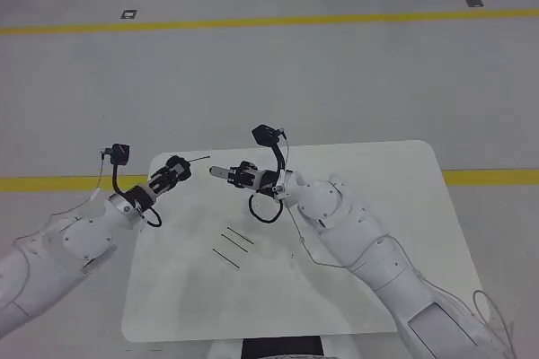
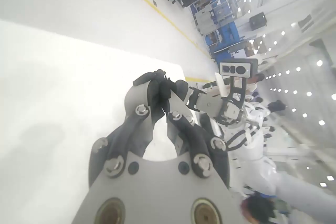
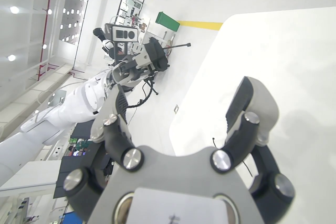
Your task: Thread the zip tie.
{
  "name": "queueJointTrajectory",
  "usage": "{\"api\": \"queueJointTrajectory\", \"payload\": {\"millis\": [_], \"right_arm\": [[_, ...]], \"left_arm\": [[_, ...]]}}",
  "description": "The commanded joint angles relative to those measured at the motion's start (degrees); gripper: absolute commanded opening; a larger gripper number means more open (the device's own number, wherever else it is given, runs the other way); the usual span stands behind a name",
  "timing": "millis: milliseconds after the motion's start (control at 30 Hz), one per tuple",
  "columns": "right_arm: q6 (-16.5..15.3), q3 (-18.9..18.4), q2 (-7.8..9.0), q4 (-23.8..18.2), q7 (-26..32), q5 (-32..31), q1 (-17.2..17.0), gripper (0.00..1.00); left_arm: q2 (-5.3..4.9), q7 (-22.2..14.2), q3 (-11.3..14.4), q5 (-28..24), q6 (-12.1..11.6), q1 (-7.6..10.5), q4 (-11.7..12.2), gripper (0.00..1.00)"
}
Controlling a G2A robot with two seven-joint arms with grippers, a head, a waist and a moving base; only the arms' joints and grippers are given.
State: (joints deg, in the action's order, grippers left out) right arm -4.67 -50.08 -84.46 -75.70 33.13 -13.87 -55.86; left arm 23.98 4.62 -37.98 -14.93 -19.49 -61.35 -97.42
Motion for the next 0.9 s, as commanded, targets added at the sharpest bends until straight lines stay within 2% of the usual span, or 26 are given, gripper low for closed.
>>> {"api": "queueJointTrajectory", "payload": {"millis": [0,33,300,333,467,567,667,767,833,867], "right_arm": [[0.00,0.00,0.00,0.00,0.00,0.00,0.00,1.00],[0.00,0.00,0.00,0.00,0.00,0.00,0.00,1.00],[0.00,0.00,0.00,0.00,0.00,0.00,0.00,1.00],[0.00,0.00,0.00,0.00,0.00,0.00,0.00,1.00],[-0.01,-0.34,0.00,-0.08,-0.55,0.97,-0.54,1.00],[-0.47,-2.20,0.10,0.29,0.75,5.96,-1.05,1.00],[-0.45,-3.77,0.07,1.82,4.83,12.72,-0.55,1.00],[-0.37,-5.23,-0.18,4.87,9.75,21.63,0.70,1.00],[0.91,-5.43,-0.38,7.42,13.68,25.99,2.06,1.00],[2.05,-5.50,-0.64,9.47,16.96,30.40,2.86,1.00]], "left_arm": [[0.04,3.95,-0.12,9.24,0.01,-1.16,-0.90,0.00],[0.03,5.18,-0.21,12.12,0.01,-1.38,-0.86,0.00],[0.03,5.18,-0.21,12.12,0.01,-1.38,-0.86,0.00],[0.07,5.01,-0.39,14.39,0.87,-1.13,-0.59,0.00],[0.46,7.34,-1.05,20.92,0.01,-1.25,-0.08,0.00],[0.50,9.83,-1.51,27.36,0.01,-1.56,0.29,0.00],[0.30,12.94,-1.70,33.00,0.01,-2.09,0.30,0.00],[-0.10,15.80,-1.61,36.17,0.01,-2.70,0.40,0.00],[-0.36,16.35,-1.63,37.04,0.01,-2.83,0.91,0.00],[-0.49,16.67,-1.39,37.53,0.01,-2.95,0.56,0.00]]}}
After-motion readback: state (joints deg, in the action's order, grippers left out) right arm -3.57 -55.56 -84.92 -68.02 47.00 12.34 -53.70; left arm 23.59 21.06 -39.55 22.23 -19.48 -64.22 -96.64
